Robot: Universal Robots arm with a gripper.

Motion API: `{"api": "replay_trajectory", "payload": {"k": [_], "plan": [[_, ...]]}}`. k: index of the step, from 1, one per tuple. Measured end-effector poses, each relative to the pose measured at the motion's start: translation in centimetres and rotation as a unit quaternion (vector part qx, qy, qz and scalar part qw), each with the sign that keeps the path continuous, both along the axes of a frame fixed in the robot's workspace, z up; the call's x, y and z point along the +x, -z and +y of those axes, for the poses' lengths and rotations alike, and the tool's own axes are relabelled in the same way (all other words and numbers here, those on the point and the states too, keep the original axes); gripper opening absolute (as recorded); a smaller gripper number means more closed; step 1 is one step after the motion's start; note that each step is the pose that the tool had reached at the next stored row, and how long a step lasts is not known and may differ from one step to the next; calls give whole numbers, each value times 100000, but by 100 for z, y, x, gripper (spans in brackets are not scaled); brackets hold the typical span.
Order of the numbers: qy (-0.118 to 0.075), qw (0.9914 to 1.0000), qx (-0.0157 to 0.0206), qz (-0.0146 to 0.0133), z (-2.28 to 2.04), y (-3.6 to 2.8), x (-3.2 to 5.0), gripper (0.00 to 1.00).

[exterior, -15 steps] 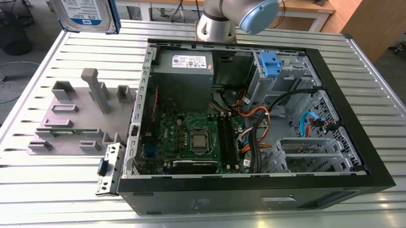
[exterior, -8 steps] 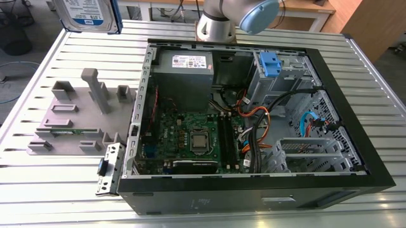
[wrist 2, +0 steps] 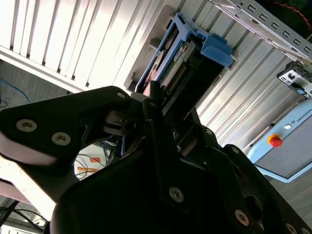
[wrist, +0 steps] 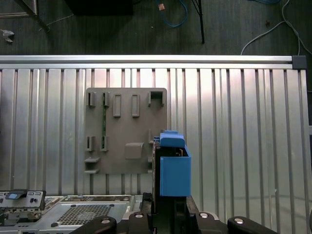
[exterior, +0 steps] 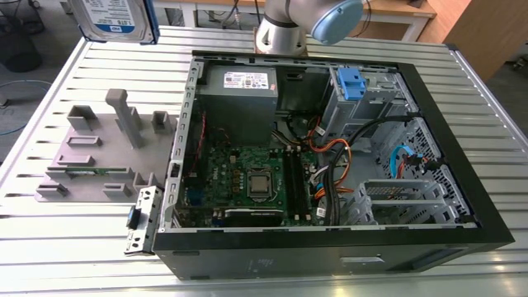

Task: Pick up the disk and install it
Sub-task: 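Pick up the disk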

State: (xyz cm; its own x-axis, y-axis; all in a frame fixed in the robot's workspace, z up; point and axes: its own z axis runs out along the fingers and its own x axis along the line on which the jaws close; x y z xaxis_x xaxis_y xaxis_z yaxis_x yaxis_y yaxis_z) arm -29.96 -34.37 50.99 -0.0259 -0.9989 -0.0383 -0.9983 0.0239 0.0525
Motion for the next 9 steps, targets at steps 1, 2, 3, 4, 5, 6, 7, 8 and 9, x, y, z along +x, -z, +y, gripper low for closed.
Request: {"api": "replay_trajectory", "payload": {"k": [1, 2, 3, 4, 5, 6, 7, 8, 9], "plan": [[-3, 100000, 10, 2, 0, 0, 3, 35], [-7, 100000, 21, 4, 0, 0, 9, 35], [-3, 100000, 39, 3, 0, 0, 14, 35], [1, 100000, 57, 4, 0, 0, 21, 35], [1, 100000, 83, 5, 0, 0, 27, 35], [3, 100000, 129, 2, 0, 1, 34, 35], [2, 100000, 209, 2, 0, 1, 42, 35], [1, 100000, 279, 3, 0, 2, 51, 35], [1, 99999, 337, 2, 0, 3, 62, 35]]}}
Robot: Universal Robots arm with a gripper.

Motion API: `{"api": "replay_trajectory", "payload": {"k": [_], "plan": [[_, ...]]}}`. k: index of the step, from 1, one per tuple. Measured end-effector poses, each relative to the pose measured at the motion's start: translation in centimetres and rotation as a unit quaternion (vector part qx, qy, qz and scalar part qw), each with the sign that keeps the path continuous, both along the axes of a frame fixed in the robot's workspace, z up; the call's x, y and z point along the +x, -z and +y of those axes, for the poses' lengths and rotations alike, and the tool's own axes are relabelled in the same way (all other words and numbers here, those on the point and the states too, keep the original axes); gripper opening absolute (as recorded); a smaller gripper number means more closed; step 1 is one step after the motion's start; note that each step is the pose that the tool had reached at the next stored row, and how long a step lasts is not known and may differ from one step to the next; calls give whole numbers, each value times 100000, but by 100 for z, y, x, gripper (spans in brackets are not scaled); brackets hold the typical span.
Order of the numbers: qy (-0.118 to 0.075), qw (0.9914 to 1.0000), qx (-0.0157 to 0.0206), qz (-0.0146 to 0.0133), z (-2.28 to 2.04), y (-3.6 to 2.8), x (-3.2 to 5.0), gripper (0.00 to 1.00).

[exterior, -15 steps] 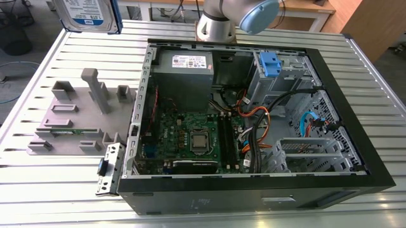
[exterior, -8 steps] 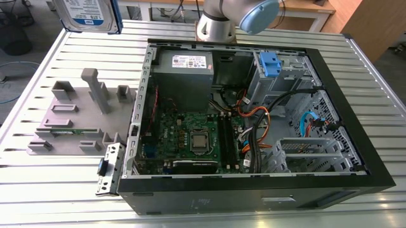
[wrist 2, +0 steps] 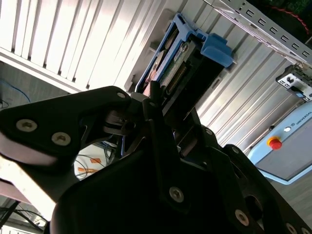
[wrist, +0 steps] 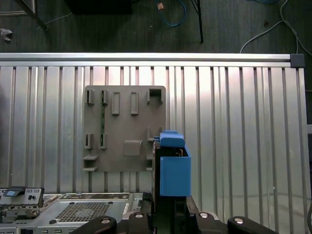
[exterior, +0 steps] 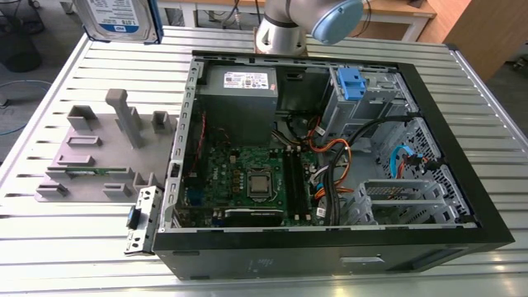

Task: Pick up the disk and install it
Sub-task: 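Pick up the disk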

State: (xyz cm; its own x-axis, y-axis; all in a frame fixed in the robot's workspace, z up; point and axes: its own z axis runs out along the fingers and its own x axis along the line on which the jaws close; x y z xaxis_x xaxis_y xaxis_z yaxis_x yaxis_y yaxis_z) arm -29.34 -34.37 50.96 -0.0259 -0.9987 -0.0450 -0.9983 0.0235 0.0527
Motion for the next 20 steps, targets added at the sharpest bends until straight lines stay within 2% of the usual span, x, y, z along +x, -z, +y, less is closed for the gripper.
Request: {"api": "replay_trajectory", "payload": {"k": [8, 20], "plan": [[2, 100000, 156, -1, 0, 11, 120, 35], [0, 100000, 180, -2, 0, 42, 404, 35]]}}
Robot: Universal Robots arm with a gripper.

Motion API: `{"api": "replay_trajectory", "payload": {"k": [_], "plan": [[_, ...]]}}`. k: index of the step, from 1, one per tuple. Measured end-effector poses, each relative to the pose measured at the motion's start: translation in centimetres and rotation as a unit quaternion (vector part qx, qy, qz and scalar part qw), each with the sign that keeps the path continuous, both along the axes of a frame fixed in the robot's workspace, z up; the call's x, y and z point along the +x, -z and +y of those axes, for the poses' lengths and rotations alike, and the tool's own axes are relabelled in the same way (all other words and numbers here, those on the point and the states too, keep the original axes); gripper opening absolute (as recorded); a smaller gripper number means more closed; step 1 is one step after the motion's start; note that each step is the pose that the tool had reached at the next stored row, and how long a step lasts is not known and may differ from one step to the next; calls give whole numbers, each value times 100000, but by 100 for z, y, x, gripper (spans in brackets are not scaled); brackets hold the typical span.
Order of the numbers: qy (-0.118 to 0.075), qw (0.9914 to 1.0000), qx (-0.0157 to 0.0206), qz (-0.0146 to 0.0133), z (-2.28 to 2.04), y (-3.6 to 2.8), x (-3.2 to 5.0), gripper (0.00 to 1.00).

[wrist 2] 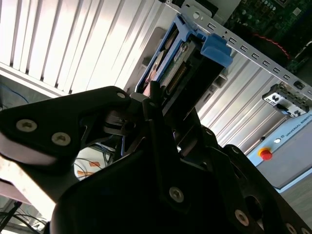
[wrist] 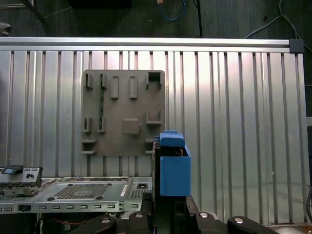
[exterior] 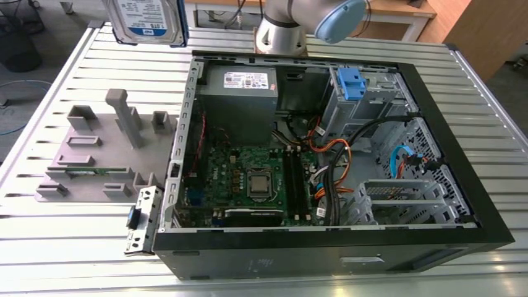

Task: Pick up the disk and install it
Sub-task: 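Pick up the disk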

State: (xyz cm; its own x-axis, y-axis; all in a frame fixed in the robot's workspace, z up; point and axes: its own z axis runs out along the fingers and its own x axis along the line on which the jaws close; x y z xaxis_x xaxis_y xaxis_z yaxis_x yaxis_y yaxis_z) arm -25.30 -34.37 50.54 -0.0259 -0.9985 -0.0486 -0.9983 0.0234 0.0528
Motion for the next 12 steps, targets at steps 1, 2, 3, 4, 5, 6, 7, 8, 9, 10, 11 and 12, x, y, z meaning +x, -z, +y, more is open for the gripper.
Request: {"api": "replay_trajectory", "payload": {"k": [1, 2, 3, 4, 5, 6, 7, 8, 9, 10, 11, 12], "plan": [[0, 100000, 3, 1, 0, 2, 25, 35], [1, 100000, 9, -3, 0, 5, 51, 35], [1, 100000, 10, 2, 0, 7, 75, 35], [3, 100000, 12, 6, 0, 9, 104, 35], [0, 100000, 16, 0, 0, 12, 132, 35], [0, 100000, 20, 0, 0, 14, 159, 35], [0, 100000, 22, 1, 0, 16, 187, 35], [1, 100000, 24, 2, 0, 18, 214, 35], [0, 100000, 28, 3, 0, 20, 242, 35], [0, 100000, 34, 3, 0, 23, 270, 35], [2, 100000, 39, 2, 0, 25, 298, 35], [0, 100000, 41, 2, 0, 27, 326, 35]]}}
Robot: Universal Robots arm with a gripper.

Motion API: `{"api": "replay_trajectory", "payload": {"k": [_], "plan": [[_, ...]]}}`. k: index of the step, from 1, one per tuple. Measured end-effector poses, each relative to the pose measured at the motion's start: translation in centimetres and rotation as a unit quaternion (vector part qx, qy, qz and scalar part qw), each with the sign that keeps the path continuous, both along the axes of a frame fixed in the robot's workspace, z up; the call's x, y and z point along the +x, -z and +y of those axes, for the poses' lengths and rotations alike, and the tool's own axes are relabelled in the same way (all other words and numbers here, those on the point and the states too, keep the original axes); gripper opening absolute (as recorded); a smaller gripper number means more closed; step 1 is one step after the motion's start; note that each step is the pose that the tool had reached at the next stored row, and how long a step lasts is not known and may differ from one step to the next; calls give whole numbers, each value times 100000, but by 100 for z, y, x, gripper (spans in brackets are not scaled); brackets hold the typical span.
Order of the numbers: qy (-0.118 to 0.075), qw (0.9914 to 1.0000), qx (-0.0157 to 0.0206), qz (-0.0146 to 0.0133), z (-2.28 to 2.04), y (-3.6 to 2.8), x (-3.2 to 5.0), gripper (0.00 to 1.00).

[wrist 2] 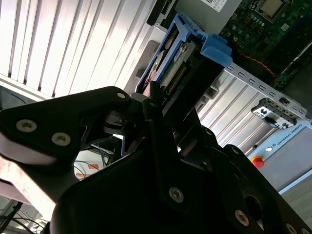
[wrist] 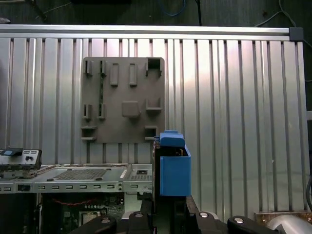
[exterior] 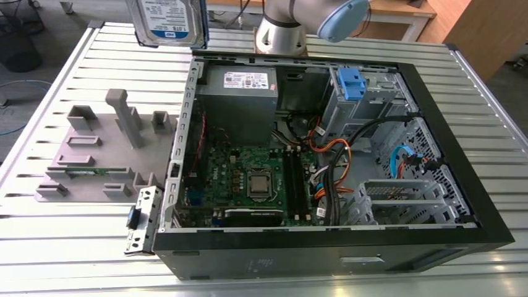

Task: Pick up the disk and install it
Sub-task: 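Pick up the disk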

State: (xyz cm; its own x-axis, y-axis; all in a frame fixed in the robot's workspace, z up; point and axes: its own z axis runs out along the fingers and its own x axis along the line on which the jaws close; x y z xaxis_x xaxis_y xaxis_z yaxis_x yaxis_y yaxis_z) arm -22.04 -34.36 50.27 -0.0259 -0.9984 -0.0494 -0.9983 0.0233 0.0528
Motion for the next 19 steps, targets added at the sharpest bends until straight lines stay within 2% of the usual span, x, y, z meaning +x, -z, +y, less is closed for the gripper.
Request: {"api": "replay_trajectory", "payload": {"k": [19], "plan": [[-1, 100000, 96, 4, 0, 44, 471, 35]]}}
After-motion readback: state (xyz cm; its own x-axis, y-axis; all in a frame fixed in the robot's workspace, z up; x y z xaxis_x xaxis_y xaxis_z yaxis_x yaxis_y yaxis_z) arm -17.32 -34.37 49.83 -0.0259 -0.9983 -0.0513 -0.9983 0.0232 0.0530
